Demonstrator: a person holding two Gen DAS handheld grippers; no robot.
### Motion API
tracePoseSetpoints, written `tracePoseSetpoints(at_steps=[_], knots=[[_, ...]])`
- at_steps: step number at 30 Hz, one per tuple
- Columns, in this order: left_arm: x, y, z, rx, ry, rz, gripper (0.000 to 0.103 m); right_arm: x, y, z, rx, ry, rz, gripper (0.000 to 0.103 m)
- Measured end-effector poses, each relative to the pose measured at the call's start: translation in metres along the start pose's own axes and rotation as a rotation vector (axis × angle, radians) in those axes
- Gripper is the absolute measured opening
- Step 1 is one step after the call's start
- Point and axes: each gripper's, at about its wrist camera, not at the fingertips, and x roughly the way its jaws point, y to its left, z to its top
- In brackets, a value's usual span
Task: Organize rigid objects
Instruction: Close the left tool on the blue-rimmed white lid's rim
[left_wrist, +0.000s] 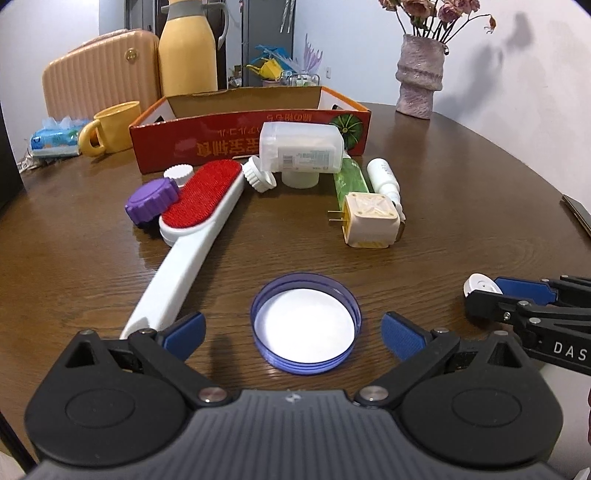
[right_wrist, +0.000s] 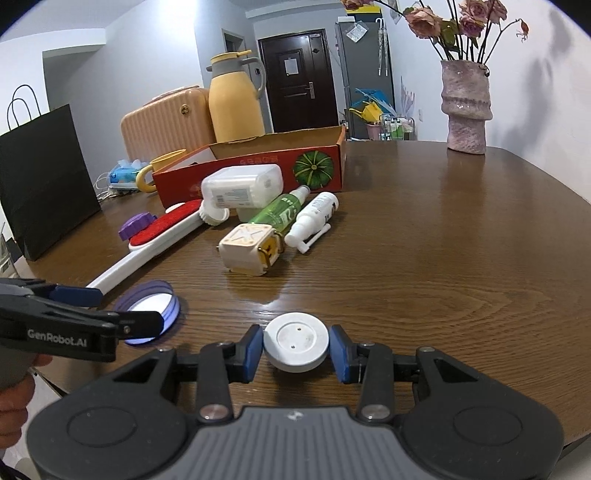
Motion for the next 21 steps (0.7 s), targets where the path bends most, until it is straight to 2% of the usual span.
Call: tracePoseSetpoints(at_steps=[9, 15, 18, 21], knots=[[0.0083, -0.004, 0.0001, -0.017, 0.013, 0.012, 0.102, 0.0028, -0.0049, 0.0015, 0.009, 0.001, 0.008, 0.038], [0.0088, -0.0066, -0.0011, 0.001, 0.012, 0.016, 0.083, 0.0027, -0.0041, 0.0018, 0.009, -0.001, 0.006, 0.038], [0.0098, -0.0059, -0.0019, -0.002, 0.019, 0.001, 0.08, 0.0028, -0.0037, 0.0021, 0.008, -0.002, 0.004, 0.038], [0.0092, -0.0061, -0.0024, 0.002, 0.013, -0.004, 0.07, 0.0024, -0.0029, 0.0027, 0.007, -0.003, 0.004, 0.038]])
